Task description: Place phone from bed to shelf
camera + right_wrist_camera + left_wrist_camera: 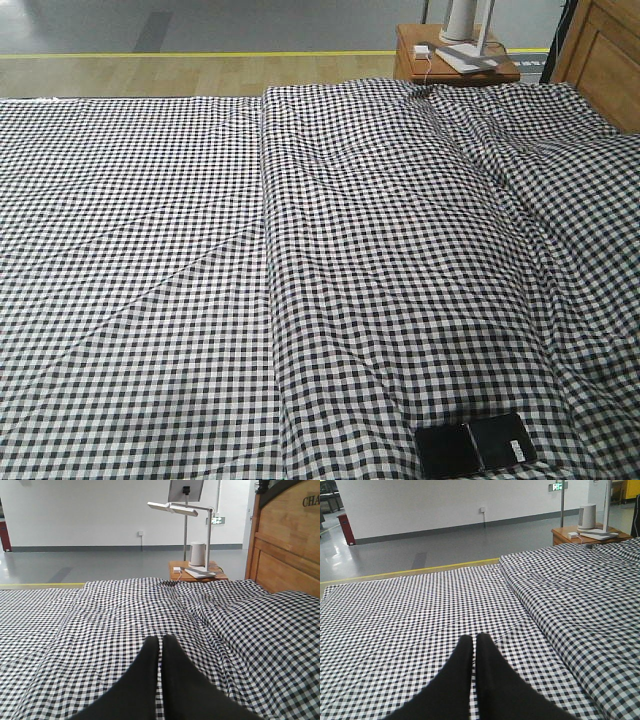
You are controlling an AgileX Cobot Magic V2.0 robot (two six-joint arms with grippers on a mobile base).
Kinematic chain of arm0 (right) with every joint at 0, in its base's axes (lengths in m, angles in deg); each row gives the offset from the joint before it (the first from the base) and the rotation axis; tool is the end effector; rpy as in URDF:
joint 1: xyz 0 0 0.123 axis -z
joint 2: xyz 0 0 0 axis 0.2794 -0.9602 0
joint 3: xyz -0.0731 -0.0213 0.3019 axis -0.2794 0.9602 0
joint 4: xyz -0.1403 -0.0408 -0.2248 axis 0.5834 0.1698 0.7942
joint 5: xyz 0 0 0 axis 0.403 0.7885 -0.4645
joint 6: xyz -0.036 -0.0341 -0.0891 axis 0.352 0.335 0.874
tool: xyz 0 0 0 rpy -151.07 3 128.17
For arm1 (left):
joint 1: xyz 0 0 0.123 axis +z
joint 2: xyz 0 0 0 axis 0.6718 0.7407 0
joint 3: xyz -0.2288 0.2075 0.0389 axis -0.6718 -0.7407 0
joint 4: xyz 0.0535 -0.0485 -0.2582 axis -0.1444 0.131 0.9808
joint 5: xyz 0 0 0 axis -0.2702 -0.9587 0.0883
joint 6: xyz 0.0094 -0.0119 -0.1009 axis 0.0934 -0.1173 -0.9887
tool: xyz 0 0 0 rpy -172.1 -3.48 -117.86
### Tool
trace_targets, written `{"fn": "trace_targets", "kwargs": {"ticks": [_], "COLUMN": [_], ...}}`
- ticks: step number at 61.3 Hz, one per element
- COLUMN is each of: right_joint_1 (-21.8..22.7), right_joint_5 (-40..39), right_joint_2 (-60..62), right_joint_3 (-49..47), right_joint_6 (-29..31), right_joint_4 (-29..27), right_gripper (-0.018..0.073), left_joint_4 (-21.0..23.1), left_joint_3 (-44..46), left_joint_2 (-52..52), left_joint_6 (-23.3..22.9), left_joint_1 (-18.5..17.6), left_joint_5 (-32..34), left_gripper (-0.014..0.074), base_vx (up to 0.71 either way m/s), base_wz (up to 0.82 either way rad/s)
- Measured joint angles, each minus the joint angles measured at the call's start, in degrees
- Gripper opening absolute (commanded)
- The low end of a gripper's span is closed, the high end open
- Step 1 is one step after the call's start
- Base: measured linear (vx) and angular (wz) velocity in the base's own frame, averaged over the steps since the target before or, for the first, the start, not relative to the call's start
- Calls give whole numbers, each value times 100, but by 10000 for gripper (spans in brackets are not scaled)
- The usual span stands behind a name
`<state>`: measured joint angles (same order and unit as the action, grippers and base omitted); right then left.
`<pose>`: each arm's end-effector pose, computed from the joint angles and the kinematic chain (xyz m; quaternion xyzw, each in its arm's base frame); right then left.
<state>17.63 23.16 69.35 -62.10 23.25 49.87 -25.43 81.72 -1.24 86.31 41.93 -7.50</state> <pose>0.0577 -0.0014 0.1936 0.0088 0.7202 -0.0085 0.6937 0.0568 -0.0007 0.1838 0.0492 0.7436 0.0376 0.6657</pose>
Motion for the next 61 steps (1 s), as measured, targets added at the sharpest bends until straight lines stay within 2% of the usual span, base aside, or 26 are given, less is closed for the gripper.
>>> {"fn": "trace_targets", "kwargs": {"ticks": [61], "right_joint_1": [0], "right_joint_5": [0], "right_joint_2": [0], "right_joint_3": [0], "right_joint_6": [0], "right_joint_4": [0], "right_gripper": [-5], "left_joint_4": [0], "left_joint_3": [0], "left_joint_2": [0], "left_joint_6": [0], "left_joint_1": [0], "left_joint_5": [0], "left_gripper": [1], "base_vx": [0], "base_wz": [0]}}
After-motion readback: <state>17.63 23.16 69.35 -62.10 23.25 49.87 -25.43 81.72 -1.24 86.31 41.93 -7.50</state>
